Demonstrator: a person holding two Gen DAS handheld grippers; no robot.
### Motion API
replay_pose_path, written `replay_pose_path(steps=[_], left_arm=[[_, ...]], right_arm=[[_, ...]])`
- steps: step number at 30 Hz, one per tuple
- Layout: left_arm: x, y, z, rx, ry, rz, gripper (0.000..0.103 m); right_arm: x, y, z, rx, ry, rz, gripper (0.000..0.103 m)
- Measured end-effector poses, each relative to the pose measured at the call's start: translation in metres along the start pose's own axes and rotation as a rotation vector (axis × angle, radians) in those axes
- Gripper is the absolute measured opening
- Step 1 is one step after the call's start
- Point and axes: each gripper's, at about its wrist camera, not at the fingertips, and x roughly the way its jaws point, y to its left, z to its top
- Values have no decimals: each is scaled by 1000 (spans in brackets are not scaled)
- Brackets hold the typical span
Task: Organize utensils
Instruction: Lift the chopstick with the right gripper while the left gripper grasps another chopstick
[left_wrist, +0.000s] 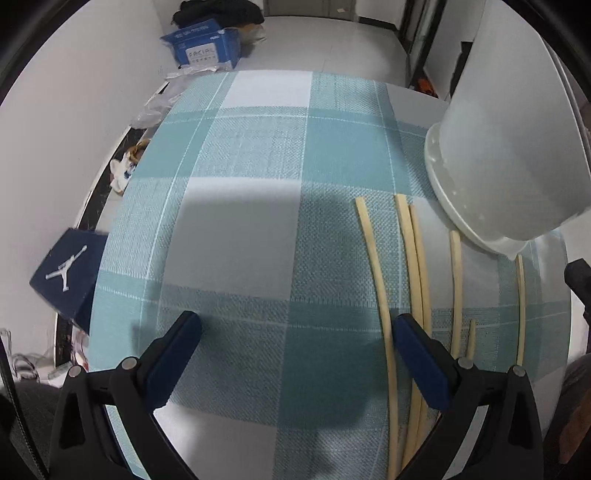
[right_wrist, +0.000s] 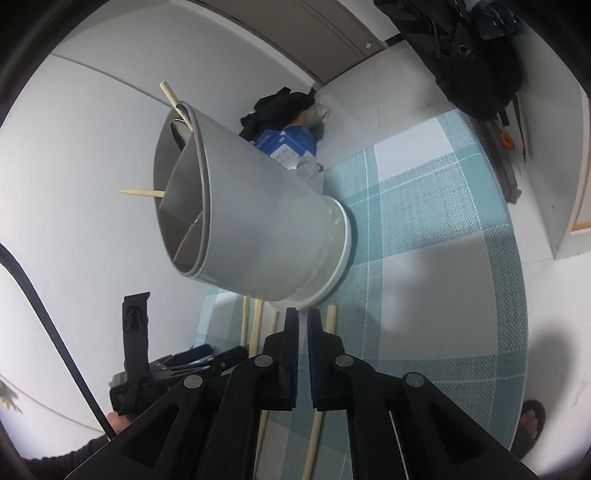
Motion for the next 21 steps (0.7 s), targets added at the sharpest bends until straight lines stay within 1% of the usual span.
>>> replay_pose_path(steps=[1, 2, 3, 4, 5, 6, 7, 8, 10, 12, 13, 14, 15, 17, 18, 19, 20, 21], left_arm=[[1, 2, 2, -1, 4, 3, 102], [1, 4, 4, -4, 6, -5, 102], [0, 6, 7, -8, 6, -13, 102], [0, 9, 10, -13, 2, -22, 102], [-1, 10, 13, -19, -5, -37, 102], [-2, 12, 17, -30, -21, -59, 102], [-2, 13, 21, -40, -31, -62, 102], [-1, 13, 23, -45, -31, -62, 102], [2, 10, 30, -47, -36, -91, 100], [2, 6, 34, -30, -50, -86, 92], [4, 2, 36, -12, -51, -77, 81], [7, 2, 36, -2, -42, -66, 67], [7, 0, 36, 8, -45, -32, 64], [4, -1, 34, 14, -66, -49, 38], [4, 0, 34, 13, -73, -57, 32], [3, 1, 33, 9, -78, -64, 17], [4, 4, 33, 4, -80, -70, 9], [4, 8, 32, -11, -82, -86, 6]], right_arm=[[-1, 1, -1, -9, -4, -11, 14], [-2, 3, -1, -17, -7, -20, 17], [-4, 5, -2, -27, -11, -30, 23], [-5, 7, -3, -37, -16, -39, 26], [-6, 9, -4, -44, -20, -52, 28], [-7, 10, -6, -53, -23, -69, 32], [-7, 11, -7, -63, -24, -85, 36], [-7, 12, -8, -73, -25, -104, 37], [-8, 15, -11, -92, -24, -135, 38], [-11, 19, -14, -106, -24, -160, 41], [-12, 22, -17, -122, -28, -176, 43], [-14, 25, -19, -134, -30, -191, 45], [-14, 28, -20, -156, -28, -220, 46], [-15, 35, -24, -201, -27, -264, 46], [-14, 39, -26, -219, -23, -284, 47], [-14, 42, -26, -228, -18, -294, 49], [-13, 44, -27, -241, -10, -307, 49], [-10, 47, -28, -254, -1, -326, 49]])
